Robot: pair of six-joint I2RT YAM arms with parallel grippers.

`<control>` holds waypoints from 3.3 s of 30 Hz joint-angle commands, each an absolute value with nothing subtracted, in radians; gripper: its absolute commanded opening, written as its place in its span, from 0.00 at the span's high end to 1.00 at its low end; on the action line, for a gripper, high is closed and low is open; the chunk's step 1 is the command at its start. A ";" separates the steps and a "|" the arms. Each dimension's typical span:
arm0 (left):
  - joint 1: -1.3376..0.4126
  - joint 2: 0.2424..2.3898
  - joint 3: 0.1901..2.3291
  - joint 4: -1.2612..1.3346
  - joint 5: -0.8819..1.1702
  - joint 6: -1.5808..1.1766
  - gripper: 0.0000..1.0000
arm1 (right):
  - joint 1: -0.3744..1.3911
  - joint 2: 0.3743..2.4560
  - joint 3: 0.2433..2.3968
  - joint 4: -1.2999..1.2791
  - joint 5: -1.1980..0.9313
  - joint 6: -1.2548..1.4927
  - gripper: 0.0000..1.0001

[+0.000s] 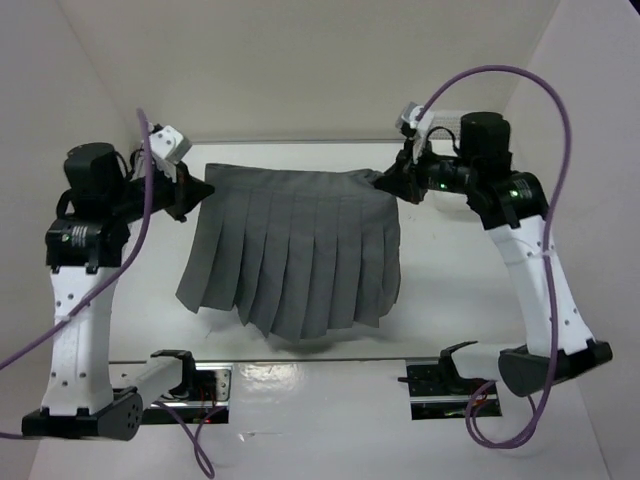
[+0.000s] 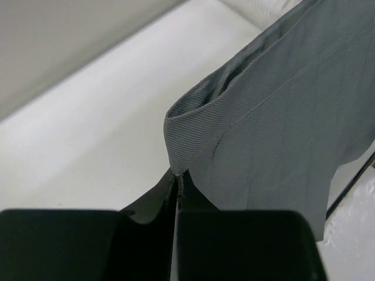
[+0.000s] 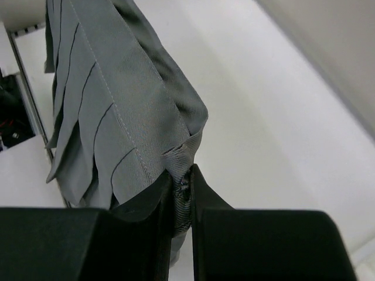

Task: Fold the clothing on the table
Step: Flatten the skirt out

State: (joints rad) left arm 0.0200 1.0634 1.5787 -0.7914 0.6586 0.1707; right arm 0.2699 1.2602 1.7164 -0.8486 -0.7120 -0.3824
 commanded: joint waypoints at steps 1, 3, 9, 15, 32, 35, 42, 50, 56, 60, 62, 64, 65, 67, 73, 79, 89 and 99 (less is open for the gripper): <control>0.037 1.127 1.488 -0.747 0.652 0.199 0.98 | 0.253 1.337 1.617 -0.813 -0.690 -0.373 1.00; 0.026 1.183 1.401 -0.718 0.652 0.190 0.98 | 0.253 1.406 1.565 -0.766 -0.670 -0.364 1.00; -0.035 1.390 1.304 -0.594 0.528 0.201 0.98 | 0.253 1.650 1.575 -0.657 -0.575 -0.333 1.00; -0.035 1.633 1.429 -0.525 0.466 0.183 1.00 | 0.253 1.841 1.712 -0.597 -0.465 -0.322 1.00; -0.035 1.927 1.730 -0.379 0.232 0.057 0.10 | 0.264 2.189 2.128 -0.520 0.005 -0.152 0.11; -0.015 1.927 1.762 -0.379 0.140 0.016 0.02 | 0.264 2.146 2.151 -0.491 0.158 -0.103 0.10; 0.041 1.758 1.631 -0.422 0.202 -0.011 0.01 | 0.394 1.954 1.955 -0.589 -0.015 -0.213 0.01; 0.041 1.511 1.365 -0.578 0.261 0.084 0.01 | 0.607 1.948 1.732 -0.612 0.012 -0.177 0.01; 0.083 1.378 1.238 -0.623 0.250 0.117 0.01 | 0.627 2.061 1.822 -0.589 0.012 0.038 0.01; 0.103 1.316 1.175 -0.643 0.239 0.126 0.01 | 0.641 2.184 1.946 -0.618 0.101 0.109 0.01; 0.103 1.279 1.145 -0.643 0.213 0.126 0.01 | 0.650 2.256 2.035 -0.649 0.127 0.162 0.01; 0.114 1.249 1.129 -0.643 0.201 0.117 0.01 | 0.650 2.301 2.126 -0.673 0.152 0.221 0.01; 0.124 1.240 1.129 -0.643 0.186 0.117 0.01 | 0.650 2.322 2.153 -0.695 0.164 0.238 0.01; 0.124 1.226 1.103 -0.643 0.175 0.117 0.01 | 0.670 2.387 2.239 -0.716 0.222 0.268 0.01; 0.135 1.207 1.094 -0.666 0.156 0.117 0.01 | 0.690 2.503 2.384 -0.785 0.336 0.324 0.01; 0.135 1.216 1.094 -0.666 0.147 0.117 0.01 | 0.681 2.611 2.508 -0.824 0.376 0.333 0.01; 0.135 1.226 1.094 -0.675 0.137 0.117 0.01 | 0.629 2.712 2.551 -0.813 0.281 0.301 0.01; 0.144 1.235 1.094 -0.675 0.137 0.117 0.01 | 0.629 2.534 2.124 -0.698 0.087 0.281 0.01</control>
State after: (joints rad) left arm 0.1371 1.2373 1.0924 -0.6743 0.1383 0.1051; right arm 0.6277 2.5690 2.2944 -0.6765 0.1871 0.2661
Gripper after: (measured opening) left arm 0.992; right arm 0.990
